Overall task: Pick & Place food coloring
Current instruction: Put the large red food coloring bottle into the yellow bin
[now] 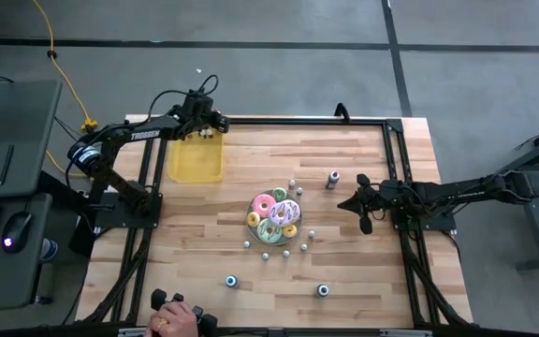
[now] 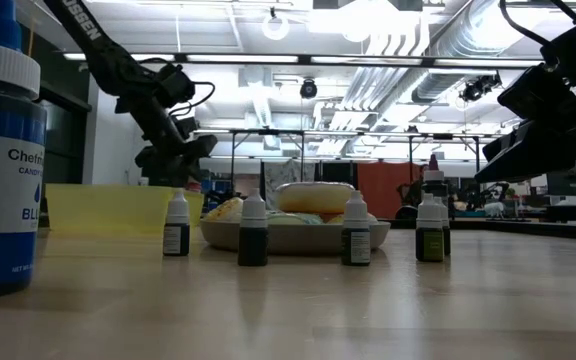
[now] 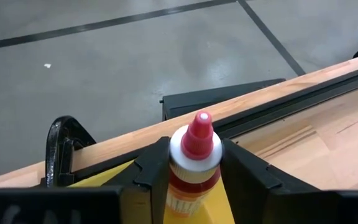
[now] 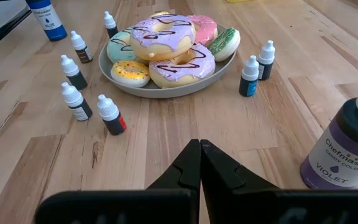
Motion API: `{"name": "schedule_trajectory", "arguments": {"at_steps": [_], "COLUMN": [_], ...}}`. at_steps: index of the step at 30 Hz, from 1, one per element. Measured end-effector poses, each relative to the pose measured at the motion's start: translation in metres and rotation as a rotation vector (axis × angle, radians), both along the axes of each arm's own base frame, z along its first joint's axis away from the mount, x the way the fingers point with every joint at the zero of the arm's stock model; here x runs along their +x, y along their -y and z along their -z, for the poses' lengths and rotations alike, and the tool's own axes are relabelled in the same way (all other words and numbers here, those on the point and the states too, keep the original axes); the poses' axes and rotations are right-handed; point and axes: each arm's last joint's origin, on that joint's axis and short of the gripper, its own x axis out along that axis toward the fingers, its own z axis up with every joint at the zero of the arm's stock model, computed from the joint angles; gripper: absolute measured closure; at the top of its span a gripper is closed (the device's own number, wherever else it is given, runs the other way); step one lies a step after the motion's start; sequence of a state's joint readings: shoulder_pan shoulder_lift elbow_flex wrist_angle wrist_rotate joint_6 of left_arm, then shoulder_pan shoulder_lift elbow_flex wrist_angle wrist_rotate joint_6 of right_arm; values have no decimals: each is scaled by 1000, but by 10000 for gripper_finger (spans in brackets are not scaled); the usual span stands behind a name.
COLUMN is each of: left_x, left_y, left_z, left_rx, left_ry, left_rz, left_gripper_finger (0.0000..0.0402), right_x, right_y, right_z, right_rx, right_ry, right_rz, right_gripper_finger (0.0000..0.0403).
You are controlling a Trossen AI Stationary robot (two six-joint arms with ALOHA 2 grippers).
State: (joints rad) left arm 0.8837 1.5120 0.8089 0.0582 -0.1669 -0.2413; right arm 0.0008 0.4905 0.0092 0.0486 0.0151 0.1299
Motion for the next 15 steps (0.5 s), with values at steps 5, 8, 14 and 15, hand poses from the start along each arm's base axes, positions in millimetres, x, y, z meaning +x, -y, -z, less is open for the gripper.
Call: {"name": "schedule_trajectory", "arguments": {"at_steps": [5,8,14,15], "left_x": [0,0,0,0], "left_y": [0,0,0,0], "left_z": [0,0,0,-1], "left_rx": [2,2,7,14], "left_ry": [1,1,-9,-16], "left_rz": [0,0,8,15], "left_gripper_finger": [250,243,240,240], "right_x": [0,0,0,0], "right_y": [0,0,0,0], "right_z": [0,0,0,0], "right_rx": [0,0,0,0], "right_ry": [0,0,0,0], "right_rz": [0,0,0,0], "right_gripper_finger": [402,402,402,402]}}
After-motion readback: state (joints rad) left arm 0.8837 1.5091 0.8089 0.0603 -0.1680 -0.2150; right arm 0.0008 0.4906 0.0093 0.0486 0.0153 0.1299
